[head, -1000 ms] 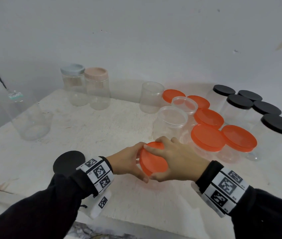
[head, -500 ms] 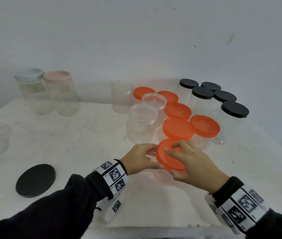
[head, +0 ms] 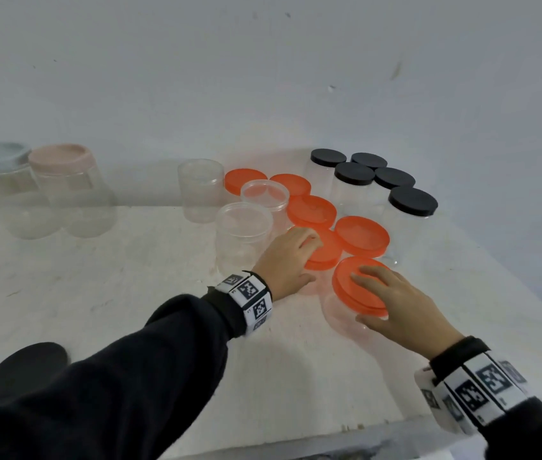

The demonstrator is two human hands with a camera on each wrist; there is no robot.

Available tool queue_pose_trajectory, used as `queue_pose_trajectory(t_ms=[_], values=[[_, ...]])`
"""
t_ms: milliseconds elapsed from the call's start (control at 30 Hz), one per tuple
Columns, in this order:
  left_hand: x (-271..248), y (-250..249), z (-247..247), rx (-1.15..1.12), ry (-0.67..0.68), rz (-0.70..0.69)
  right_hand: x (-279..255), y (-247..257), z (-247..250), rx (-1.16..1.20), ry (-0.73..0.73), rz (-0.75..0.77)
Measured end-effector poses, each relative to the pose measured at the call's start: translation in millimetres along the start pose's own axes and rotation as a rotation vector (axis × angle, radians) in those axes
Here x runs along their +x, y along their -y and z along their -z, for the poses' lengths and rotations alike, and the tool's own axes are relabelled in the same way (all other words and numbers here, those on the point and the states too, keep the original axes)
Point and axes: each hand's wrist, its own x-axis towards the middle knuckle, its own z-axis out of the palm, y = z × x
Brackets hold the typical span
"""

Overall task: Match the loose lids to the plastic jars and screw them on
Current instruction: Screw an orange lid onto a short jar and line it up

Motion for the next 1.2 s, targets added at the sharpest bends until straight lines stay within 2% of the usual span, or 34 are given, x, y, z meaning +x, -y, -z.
queue_pose_trajectory(t_ms=[67, 133, 400, 967, 1100, 1200], values=[[6, 7, -6, 0.104, 0.131, 0.016, 4, -7, -5, 0.039, -0.049, 0.024], [7, 14, -10, 0.140, 0.198, 0.025, 8, -12, -9, 0.059, -0.079, 0.048], [-1, 22, -12, 0.130, 0.133, 0.054, 20, -15, -15, 0.075, -0.137, 0.119], [-5, 40, -4, 0.219, 0.154, 0.185, 57, 11, -20, 0.068, -0.054, 0.083], [-8, 41, -1, 0.205, 0.145, 0.180, 61, 16, -21, 0.054, -0.064, 0.073], [-18, 36, 6, 0.114, 0.064, 0.122, 61, 17, -24, 0.021, -0.096, 0.080]])
